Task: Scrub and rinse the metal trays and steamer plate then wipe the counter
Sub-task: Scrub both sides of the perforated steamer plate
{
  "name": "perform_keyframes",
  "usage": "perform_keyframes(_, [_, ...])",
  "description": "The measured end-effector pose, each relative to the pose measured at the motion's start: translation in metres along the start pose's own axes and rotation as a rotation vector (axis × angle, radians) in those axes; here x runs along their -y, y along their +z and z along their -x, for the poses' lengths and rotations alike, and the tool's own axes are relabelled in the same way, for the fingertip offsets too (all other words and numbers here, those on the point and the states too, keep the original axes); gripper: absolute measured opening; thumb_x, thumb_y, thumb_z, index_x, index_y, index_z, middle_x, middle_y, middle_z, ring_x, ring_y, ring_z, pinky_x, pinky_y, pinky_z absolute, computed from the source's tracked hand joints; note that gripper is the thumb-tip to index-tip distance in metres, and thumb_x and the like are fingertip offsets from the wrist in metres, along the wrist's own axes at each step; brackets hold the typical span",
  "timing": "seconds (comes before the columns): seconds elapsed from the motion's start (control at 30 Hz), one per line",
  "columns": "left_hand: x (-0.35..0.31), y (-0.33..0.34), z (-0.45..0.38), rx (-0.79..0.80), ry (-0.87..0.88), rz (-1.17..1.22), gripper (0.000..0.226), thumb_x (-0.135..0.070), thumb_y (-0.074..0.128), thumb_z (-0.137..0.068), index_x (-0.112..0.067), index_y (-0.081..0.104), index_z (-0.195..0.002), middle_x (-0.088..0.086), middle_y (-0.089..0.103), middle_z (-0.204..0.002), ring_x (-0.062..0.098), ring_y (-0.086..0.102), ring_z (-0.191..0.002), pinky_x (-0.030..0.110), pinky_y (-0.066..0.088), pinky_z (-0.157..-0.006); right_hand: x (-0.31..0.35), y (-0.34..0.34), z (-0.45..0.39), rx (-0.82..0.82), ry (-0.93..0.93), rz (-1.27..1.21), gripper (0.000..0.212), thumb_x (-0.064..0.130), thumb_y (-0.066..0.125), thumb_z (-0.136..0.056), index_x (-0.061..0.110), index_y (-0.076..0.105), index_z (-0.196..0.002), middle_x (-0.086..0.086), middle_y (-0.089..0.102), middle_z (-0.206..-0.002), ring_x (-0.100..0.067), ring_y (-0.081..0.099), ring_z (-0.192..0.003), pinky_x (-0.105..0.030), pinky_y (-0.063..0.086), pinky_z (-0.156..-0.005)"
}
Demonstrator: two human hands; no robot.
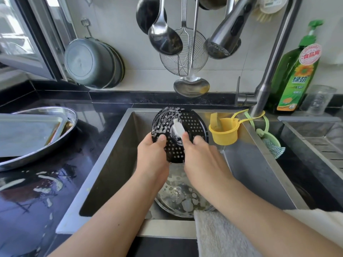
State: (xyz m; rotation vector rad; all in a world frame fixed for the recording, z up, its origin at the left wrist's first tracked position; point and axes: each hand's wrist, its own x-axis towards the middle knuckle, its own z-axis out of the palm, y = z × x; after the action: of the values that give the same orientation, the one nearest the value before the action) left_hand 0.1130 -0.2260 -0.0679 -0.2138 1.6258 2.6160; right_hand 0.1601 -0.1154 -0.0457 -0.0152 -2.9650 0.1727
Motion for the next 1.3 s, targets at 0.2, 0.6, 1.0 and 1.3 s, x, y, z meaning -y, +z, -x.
perform_keyframes(0.2, [-0.003, -0.009, -0.006, -0.026, -0.026, 0.087, 0.029, -0.004, 0.041, -0.11, -0.005, 0.068, -0.119, 0.019, 0.076, -0.115, 0.035, 0.072, -0.11, 0.053, 0.057, -0.099, 0.0, 0.004, 0.001, 0.057, -0.036, -0.111, 0.061, 0.016, 0.046, -0.103, 0.022, 0.024, -0.159, -0.003, 0.047, -0.104, -0.026, 0.054, -0.087, -0.036, 0.041, -0.066])
perform_keyframes(0.6, [-0.007, -0.009, -0.005, 0.183, -0.058, 0.209, 0.034, 0.003, 0.037, -0.107, 0.002, 0.06, -0.132, 0.023, 0.071, -0.125, 0.038, 0.07, -0.117, 0.054, 0.056, -0.099, -0.012, -0.002, 0.001, -0.065, -0.026, -0.167, 0.053, 0.028, 0.042, -0.107, 0.04, 0.028, -0.156, 0.003, 0.048, -0.099, -0.027, 0.057, -0.086, -0.037, 0.045, -0.065])
perform_keyframes(1.0, [-0.019, -0.008, -0.006, 0.205, -0.215, 0.142, 0.049, -0.035, 0.031, -0.114, -0.004, 0.059, -0.139, 0.016, 0.074, -0.123, 0.029, 0.073, -0.112, 0.048, 0.054, -0.101, -0.028, -0.004, 0.001, -0.071, 0.006, -0.143, 0.059, 0.015, 0.047, -0.102, 0.045, 0.037, -0.152, 0.003, 0.04, -0.106, -0.024, 0.055, -0.078, -0.038, 0.048, -0.064])
perform_keyframes(1.3, [-0.008, -0.005, -0.004, 0.306, -0.132, 0.171, 0.046, -0.04, 0.027, -0.114, -0.015, 0.05, -0.146, 0.017, 0.068, -0.134, 0.038, 0.067, -0.123, 0.061, 0.049, -0.107, -0.019, 0.006, -0.005, -0.149, -0.006, -0.27, 0.063, 0.011, 0.048, -0.102, 0.039, 0.03, -0.156, 0.005, 0.035, -0.105, -0.019, 0.049, -0.073, -0.035, 0.043, -0.061])
